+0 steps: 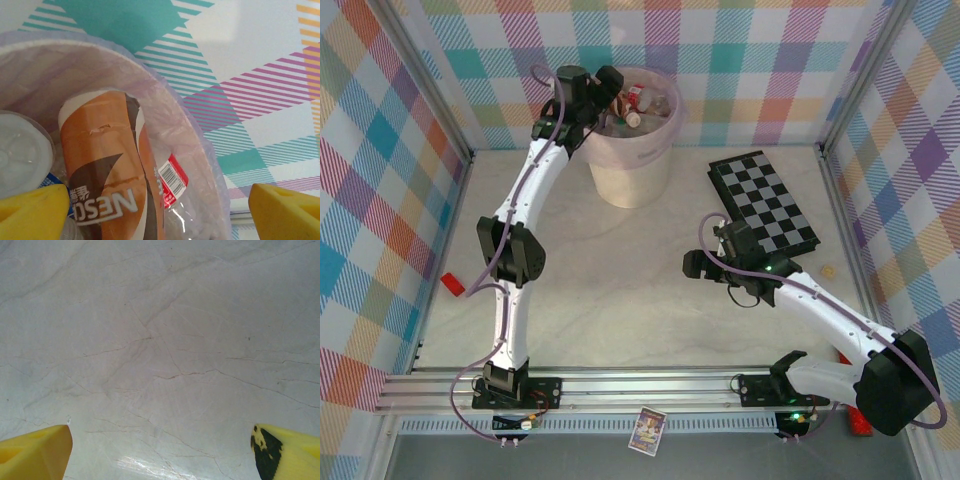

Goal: Put the plastic bottles in the bin

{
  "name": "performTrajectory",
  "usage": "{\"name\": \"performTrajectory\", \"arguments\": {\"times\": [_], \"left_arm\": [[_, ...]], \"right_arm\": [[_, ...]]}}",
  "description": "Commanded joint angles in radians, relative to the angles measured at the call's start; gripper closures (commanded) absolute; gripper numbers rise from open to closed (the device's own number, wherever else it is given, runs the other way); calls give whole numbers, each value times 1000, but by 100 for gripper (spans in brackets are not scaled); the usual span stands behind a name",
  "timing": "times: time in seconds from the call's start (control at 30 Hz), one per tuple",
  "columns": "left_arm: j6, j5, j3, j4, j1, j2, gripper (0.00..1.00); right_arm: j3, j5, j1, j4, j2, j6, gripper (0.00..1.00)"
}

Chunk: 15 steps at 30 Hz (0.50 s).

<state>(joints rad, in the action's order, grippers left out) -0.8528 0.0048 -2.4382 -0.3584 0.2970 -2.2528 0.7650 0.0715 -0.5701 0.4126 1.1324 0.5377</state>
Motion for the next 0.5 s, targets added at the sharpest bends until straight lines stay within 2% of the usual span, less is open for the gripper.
{"name": "performTrajectory", "arguments": {"times": [0.0, 0.13, 0.33, 0.47], "left_arm": [[131, -95, -7, -43, 11, 128, 8], [205, -137, 22, -48, 14, 181, 9], [275, -94, 75, -35, 21, 235, 9], [354, -68, 205, 8, 21, 339, 7]], "right_arm": [[14, 1, 4, -6, 11, -5, 8], [17, -6, 5, -15, 22, -3, 8], [40, -1, 4, -7, 23, -15, 8], [92, 56, 4, 34, 17, -78, 8]]}}
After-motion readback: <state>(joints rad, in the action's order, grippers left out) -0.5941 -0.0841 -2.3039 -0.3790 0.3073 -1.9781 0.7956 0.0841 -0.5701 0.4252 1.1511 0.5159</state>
